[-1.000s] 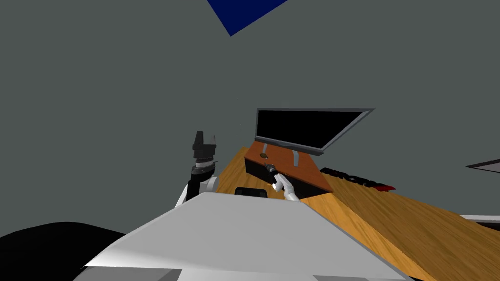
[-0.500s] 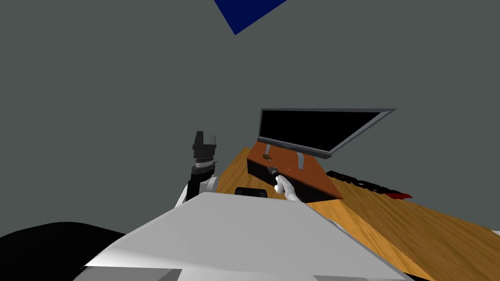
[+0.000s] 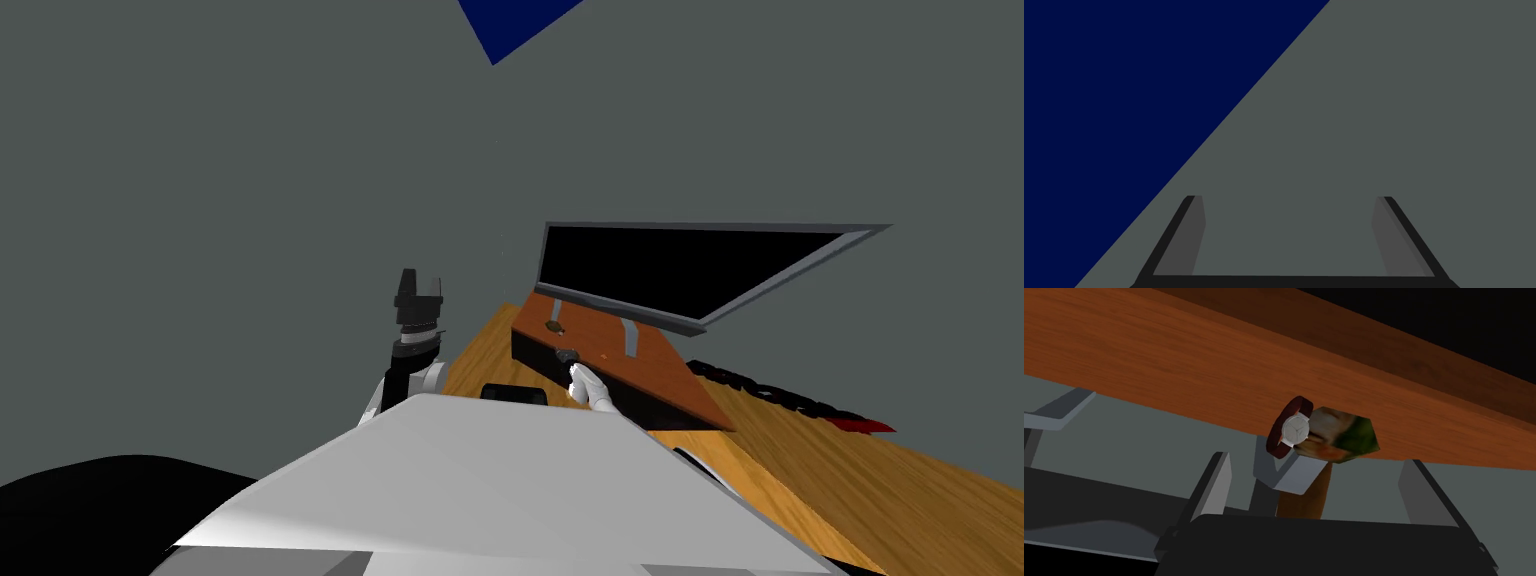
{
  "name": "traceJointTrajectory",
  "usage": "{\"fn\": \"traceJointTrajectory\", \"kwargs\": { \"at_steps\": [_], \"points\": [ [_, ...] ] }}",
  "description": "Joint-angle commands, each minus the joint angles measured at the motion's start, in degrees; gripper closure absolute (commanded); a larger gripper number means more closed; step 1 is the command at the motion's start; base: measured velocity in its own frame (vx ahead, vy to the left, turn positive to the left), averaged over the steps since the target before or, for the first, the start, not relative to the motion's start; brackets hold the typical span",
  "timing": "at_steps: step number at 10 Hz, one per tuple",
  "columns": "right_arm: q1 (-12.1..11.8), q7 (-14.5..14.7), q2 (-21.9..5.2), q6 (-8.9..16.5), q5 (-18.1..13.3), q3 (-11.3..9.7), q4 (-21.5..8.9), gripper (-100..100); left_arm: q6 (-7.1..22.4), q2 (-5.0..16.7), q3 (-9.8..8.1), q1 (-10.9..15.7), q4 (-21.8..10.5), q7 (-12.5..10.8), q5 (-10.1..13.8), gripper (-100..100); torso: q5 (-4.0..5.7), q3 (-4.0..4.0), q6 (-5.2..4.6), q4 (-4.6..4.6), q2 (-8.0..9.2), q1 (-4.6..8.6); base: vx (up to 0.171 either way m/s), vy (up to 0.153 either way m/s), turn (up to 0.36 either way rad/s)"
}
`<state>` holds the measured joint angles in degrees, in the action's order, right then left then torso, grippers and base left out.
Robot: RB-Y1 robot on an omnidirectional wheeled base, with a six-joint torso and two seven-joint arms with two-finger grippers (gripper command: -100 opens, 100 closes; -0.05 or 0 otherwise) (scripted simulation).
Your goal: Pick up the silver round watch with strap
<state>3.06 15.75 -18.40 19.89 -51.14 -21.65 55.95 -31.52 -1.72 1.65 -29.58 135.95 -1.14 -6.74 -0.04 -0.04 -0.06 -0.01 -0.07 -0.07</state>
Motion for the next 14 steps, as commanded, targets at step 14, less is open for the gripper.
{"fn": "traceJointTrajectory", "kwargs": {
  "at_steps": [14],
  "points": [
    [3.2, 3.7, -3.7, 6.9, -6.9, 0.0, -15.3, -100, 0.0, 0.0, -0.01, 0.0, 0.0, 0.0, 0.0, 0, 0.03, -0.26, 0.02, -0.08, -0.48, 0.15, 0.110, 0.030, 0.075]
  ]
}}
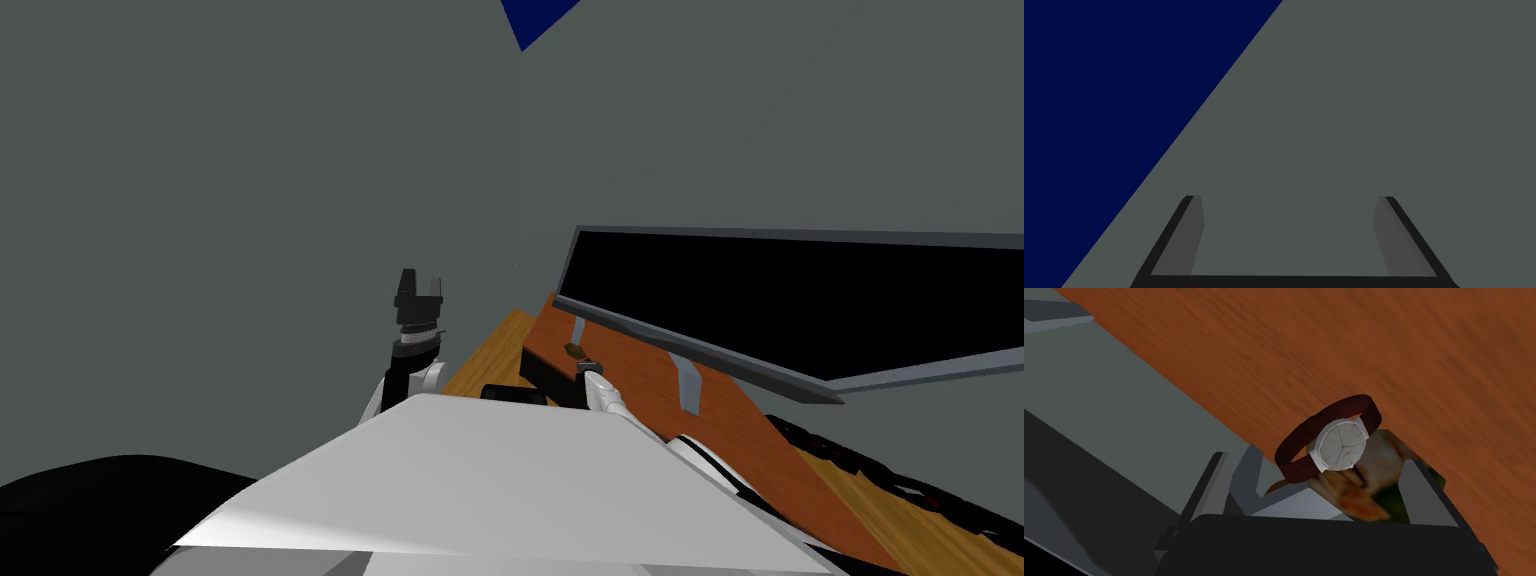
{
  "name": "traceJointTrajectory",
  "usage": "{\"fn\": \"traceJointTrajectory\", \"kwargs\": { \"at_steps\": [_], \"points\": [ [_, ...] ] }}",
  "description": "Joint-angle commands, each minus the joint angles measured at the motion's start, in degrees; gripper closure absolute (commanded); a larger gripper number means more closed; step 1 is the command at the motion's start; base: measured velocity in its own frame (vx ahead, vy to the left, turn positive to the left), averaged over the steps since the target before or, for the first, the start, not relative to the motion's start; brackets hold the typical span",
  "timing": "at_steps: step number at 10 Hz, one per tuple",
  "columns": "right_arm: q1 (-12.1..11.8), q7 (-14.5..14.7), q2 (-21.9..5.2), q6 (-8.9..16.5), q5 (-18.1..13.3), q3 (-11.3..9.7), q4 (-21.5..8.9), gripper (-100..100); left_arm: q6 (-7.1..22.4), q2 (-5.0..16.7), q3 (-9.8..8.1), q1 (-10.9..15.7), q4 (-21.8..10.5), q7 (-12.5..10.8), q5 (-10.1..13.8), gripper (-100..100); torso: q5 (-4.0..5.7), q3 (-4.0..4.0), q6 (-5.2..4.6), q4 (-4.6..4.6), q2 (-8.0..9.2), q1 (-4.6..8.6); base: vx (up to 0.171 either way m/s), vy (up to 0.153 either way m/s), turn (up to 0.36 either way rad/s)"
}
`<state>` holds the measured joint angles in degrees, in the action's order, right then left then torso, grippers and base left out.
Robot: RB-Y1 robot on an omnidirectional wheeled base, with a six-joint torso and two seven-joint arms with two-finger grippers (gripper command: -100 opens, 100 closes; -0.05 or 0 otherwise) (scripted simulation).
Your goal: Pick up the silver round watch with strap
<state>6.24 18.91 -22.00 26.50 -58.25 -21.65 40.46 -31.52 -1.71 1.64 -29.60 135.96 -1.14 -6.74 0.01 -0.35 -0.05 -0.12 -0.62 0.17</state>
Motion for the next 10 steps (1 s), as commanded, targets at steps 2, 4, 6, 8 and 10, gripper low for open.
{"fn": "traceJointTrajectory", "kwargs": {
  "at_steps": [2, 4, 6, 8, 10],
  "points": [
    [0.1, -0.1, 0.0, 0.0, -0.1, 0.0, -0.1, 0, 0.0, 0.0, 0.00, 0.0, 0.0, 0.0, 0.0, 0, 0.00, 0.14, -0.02, 0.04, 0.29, -0.07, 0.049, -0.016, 0.009],
    [-1.3, -1.7, 1.8, 2.1, -2.4, -0.6, 0.9, -100, 0.0, 0.0, 0.00, 0.0, 0.0, 0.0, 0.0, 0, 0.00, 0.35, -0.02, 0.11, 0.65, -0.09, -0.002, -0.026, 0.039],
    [-1.5, -2.0, 2.2, 2.5, -2.9, -0.7, 1.0, -100, 0.0, 0.0, 0.01, 0.0, 0.0, 0.0, 0.0, 0, -0.02, 0.43, -0.02, 0.15, 0.76, -0.17, -0.003, -0.004, 0.011],
    [-1.5, -2.0, 2.2, 2.5, -2.9, -0.7, 1.0, -100, 0.0, 0.0, 0.01, 0.0, 0.0, 0.0, 0.0, 0, -0.03, 0.41, -0.02, 0.14, 0.74, -0.19, 0.004, 0.005, -0.013],
    [-1.5, -2.0, 2.2, 2.5, -2.9, -0.7, 1.0, -100, 0.0, 0.0, 0.01, 0.0, 0.0, 0.0, 0.0, 0, -0.03, 0.41, -0.02, 0.14, 0.74, -0.18, -0.006, -0.008, 0.022]
  ]
}}
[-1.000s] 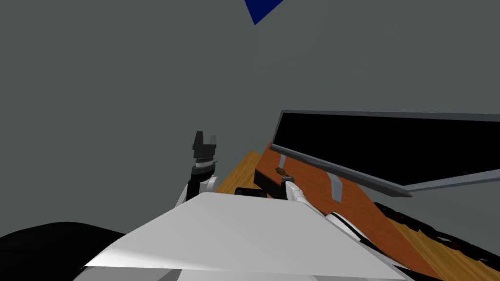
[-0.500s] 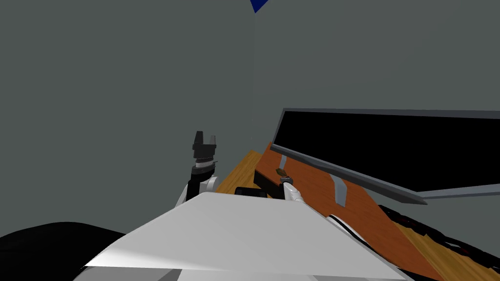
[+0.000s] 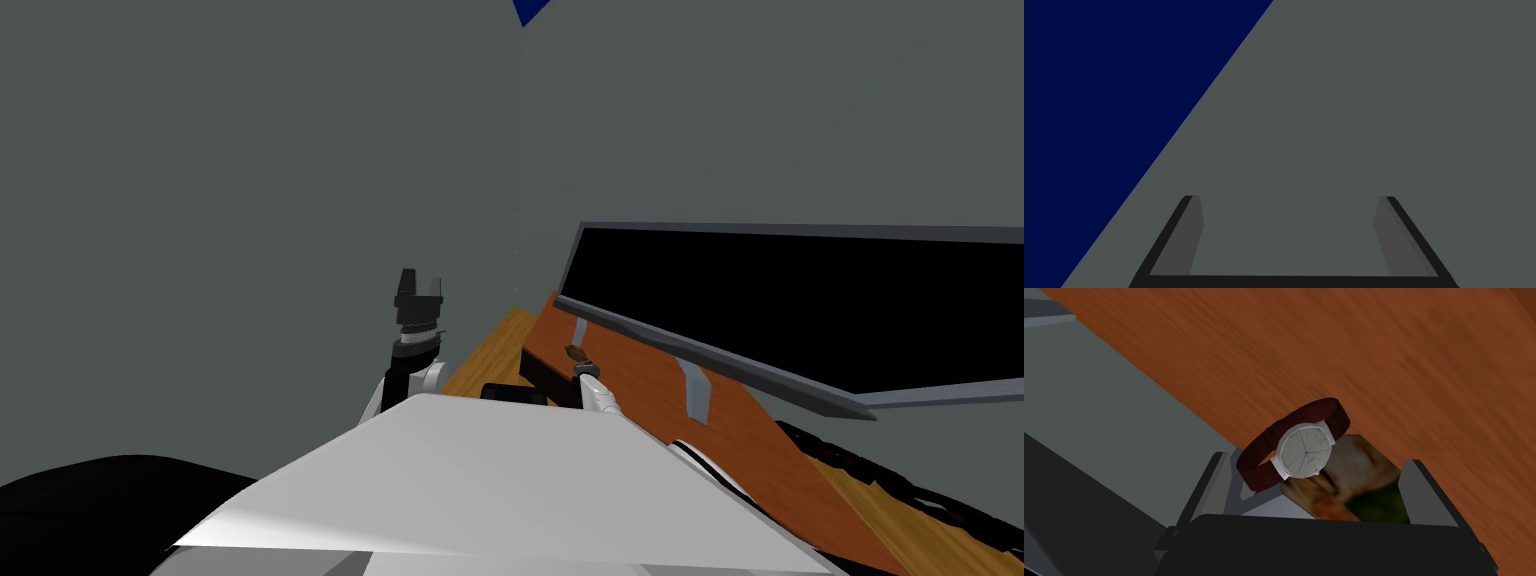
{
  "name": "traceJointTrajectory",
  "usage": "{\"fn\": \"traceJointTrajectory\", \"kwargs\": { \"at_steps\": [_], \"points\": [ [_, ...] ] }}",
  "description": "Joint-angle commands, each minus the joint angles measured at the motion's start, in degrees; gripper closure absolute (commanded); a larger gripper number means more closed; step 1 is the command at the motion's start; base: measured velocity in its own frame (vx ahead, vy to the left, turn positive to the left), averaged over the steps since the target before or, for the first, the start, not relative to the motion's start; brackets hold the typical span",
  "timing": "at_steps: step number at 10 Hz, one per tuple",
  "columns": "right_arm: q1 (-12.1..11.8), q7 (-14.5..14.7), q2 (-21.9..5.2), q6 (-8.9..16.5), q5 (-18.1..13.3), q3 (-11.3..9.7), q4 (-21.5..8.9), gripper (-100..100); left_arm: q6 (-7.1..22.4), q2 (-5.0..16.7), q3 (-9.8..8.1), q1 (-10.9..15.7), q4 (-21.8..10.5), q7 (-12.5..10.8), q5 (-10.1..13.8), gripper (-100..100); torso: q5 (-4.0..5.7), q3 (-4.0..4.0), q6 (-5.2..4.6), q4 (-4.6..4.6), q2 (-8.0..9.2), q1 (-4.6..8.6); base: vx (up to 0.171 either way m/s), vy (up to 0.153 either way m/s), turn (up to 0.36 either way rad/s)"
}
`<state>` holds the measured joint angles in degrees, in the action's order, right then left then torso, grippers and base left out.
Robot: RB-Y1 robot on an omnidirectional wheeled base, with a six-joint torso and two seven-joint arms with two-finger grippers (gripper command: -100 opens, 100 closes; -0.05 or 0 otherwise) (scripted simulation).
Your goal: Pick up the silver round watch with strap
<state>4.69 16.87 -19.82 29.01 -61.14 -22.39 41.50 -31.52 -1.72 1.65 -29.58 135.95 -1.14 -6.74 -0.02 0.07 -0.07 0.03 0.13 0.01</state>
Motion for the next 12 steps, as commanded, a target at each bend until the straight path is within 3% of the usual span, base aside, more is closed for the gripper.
{"fn": "traceJointTrajectory", "kwargs": {
  "at_steps": [1, 4, 6, 12],
  "points": [
    [0.0, 0.0, 0.0, 0.0, 0.0, 0.0, 0.0, -100, 0.0, 0.0, 0.00, 0.0, 0.0, 0.0, 0.0, 0, 0.00, 0.00, 0.00, 0.00, 0.00, 0.00, 0.000, 0.000, 0.000],
    [0.0, 0.0, 0.0, 0.0, 0.0, 0.0, 0.0, -100, 0.0, 0.0, 0.00, 0.0, 0.0, 0.0, 0.0, 0, 0.00, 0.00, 0.00, 0.00, 0.01, 0.01, -0.002, -0.003, 0.008],
    [-1.6, -2.2, 2.0, 2.3, -2.5, -0.7, 0.5, -100, 0.0, 0.0, 0.00, 0.0, 0.0, 0.0, 0.0, 0, 0.13, -0.03, 0.03, -0.09, 0.04, -0.01, -0.018, -0.022, 0.065],
    [-1.6, -2.2, 2.0, 2.3, -2.5, -0.7, 0.5, -100, 0.0, 0.0, 0.00, 0.0, 0.0, 0.0, 0.0, 0, 0.39, -0.18, 0.02, -0.28, -0.08, 0.06, -0.001, -0.001, 0.003]
  ]
}}
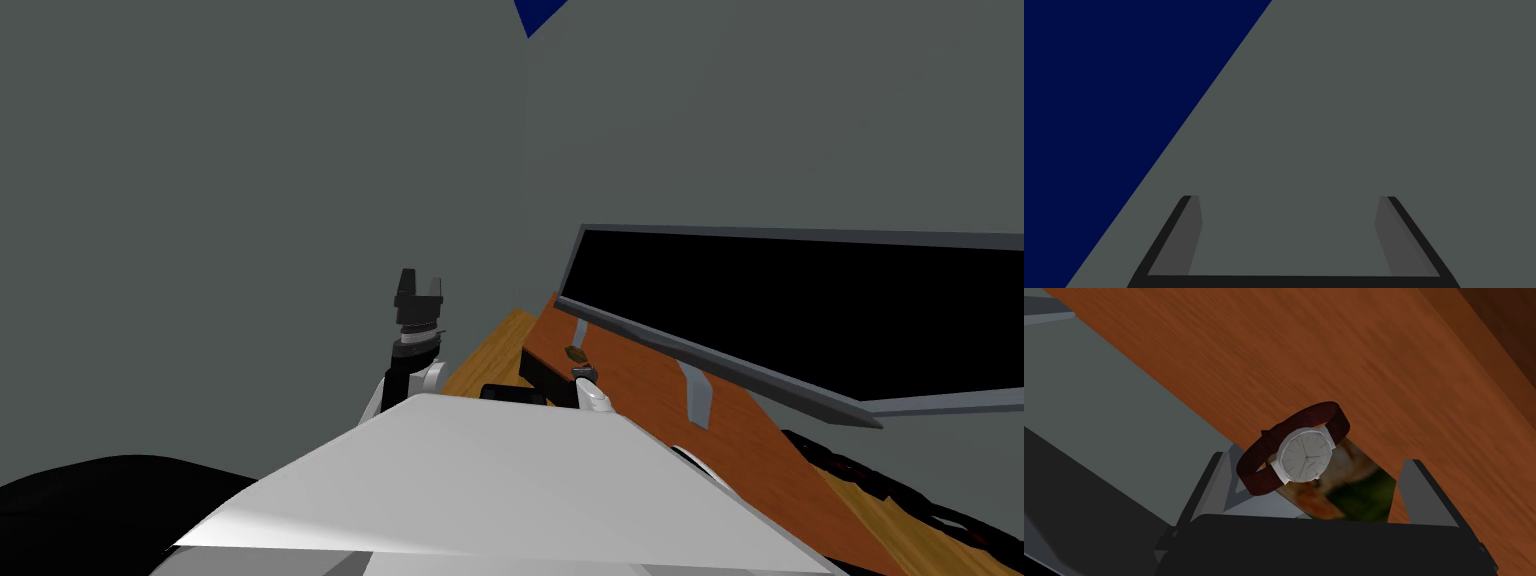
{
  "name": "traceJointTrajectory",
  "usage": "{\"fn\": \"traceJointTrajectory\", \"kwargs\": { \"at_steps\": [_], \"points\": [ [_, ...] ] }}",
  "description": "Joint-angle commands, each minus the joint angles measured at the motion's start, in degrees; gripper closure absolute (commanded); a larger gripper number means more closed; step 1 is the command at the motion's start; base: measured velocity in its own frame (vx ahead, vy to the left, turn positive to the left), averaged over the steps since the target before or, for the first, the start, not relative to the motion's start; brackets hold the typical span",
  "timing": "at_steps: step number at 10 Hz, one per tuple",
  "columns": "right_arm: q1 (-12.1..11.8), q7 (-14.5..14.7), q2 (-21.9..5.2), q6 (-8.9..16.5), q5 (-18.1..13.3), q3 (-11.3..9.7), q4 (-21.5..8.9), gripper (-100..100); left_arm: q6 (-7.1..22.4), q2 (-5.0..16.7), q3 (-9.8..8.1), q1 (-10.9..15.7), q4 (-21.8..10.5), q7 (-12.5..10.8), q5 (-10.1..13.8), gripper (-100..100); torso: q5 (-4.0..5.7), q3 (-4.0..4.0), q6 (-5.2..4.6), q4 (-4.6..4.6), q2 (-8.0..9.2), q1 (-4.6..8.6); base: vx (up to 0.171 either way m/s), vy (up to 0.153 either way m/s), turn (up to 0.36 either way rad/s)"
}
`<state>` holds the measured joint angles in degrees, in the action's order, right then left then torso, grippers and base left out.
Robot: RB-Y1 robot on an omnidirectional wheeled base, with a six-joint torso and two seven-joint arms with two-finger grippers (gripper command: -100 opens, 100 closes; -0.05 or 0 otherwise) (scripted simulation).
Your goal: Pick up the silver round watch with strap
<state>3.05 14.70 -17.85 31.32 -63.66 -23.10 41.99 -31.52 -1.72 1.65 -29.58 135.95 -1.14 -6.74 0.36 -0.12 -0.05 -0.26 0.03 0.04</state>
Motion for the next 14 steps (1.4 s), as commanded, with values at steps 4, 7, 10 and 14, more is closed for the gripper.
{"fn": "traceJointTrajectory", "kwargs": {
  "at_steps": [4, 7, 10, 14],
  "points": [
    [-0.8, -0.3, 0.6, 1.2, 0.1, 2.7, 0.0, -100, 0.0, 0.0, 0.00, 0.0, 0.0, 0.0, 0.0, 0, 0.00, 0.01, 0.01, 0.00, 0.02, 0.04, -0.012, -0.011, 0.086],
    [-1.6, -0.7, 1.3, 2.3, 0.3, 5.4, 0.0, -100, 0.0, 0.0, 0.00, 0.0, 0.0, 0.0, 0.0, 0, 0.06, 0.14, 0.06, 0.06, 0.25, 0.28, -0.063, -0.071, 0.336],
    [-3.1, -1.3, 2.6, 4.6, 0.5, 10.5, 0.0, -100, 0.0, 0.0, -0.01, 0.0, 0.0, 0.0, 0.0, 0, 0.06, 0.13, 0.01, 0.05, 0.21, 0.28, -0.068, -0.063, 0.367],
    [-4.6, -2.0, 3.9, 6.9, 0.8, 14.9, 0.1, -100, 0.0, 0.0, 0.00, 0.0, 0.0, 0.0, 0.0, 0, 0.05, 0.07, 0.05, 0.03, 0.11, 0.18, -0.058, -0.044, 0.297]
  ]
}}
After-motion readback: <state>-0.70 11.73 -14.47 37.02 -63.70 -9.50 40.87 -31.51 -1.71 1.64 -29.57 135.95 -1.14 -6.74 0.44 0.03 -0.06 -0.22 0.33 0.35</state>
